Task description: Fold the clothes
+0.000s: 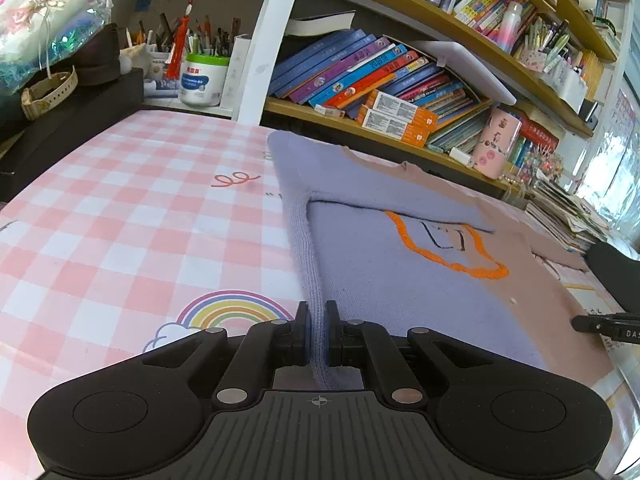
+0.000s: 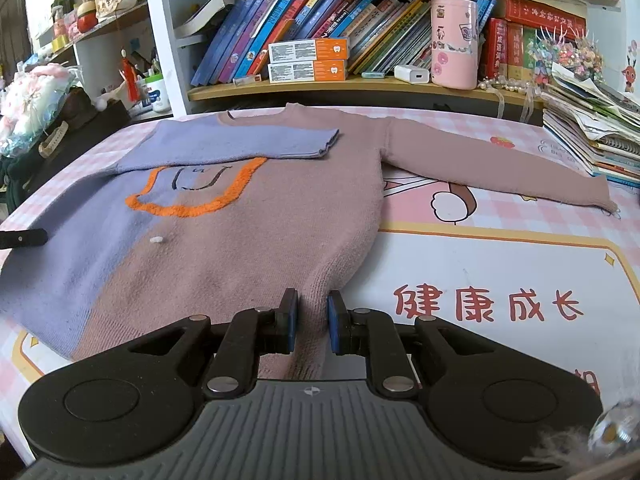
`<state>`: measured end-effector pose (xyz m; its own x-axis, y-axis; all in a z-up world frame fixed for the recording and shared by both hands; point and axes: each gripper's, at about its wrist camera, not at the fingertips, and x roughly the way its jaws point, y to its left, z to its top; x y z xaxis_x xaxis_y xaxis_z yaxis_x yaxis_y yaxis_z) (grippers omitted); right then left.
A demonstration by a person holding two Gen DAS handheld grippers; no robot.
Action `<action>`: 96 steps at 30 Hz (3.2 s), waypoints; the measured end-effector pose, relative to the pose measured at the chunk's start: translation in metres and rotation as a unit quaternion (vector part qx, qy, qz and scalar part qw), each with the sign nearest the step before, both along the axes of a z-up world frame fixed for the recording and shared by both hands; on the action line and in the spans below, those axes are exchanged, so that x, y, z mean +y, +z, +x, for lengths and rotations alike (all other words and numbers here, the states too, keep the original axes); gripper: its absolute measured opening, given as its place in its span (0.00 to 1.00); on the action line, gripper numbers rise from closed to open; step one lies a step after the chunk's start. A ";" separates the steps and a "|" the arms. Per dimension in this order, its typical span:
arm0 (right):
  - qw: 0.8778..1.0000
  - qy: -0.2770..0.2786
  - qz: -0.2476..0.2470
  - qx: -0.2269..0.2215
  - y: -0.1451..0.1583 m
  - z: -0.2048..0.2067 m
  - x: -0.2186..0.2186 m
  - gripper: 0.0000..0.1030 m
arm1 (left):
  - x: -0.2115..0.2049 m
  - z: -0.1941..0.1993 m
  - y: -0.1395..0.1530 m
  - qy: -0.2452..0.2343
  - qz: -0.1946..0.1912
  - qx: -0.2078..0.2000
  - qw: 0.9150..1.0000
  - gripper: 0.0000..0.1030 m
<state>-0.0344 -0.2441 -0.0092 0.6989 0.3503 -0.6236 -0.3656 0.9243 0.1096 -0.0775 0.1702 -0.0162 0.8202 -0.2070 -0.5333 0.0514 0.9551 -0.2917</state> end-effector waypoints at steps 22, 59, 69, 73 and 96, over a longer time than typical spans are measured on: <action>0.998 -0.051 0.000 -0.029 0.021 0.000 -0.030 0.32 | -0.030 -0.025 0.037 -0.048 0.079 -0.107 0.990 0.22; 0.941 -0.333 0.003 0.060 0.012 0.196 -0.215 0.51 | -0.062 0.000 0.019 -0.088 0.188 -0.107 0.972 0.50; 0.935 -0.347 0.043 0.067 0.009 0.199 -0.221 0.50 | -0.072 0.000 0.019 -0.097 0.216 -0.104 0.966 0.59; 0.932 -0.354 0.043 0.065 0.008 0.202 -0.220 0.49 | -0.068 0.000 0.020 -0.086 0.207 -0.106 0.969 0.59; 0.976 -0.191 0.103 -0.032 0.110 0.184 -0.119 0.09 | -0.077 -0.004 0.020 -0.102 0.226 -0.116 0.962 0.65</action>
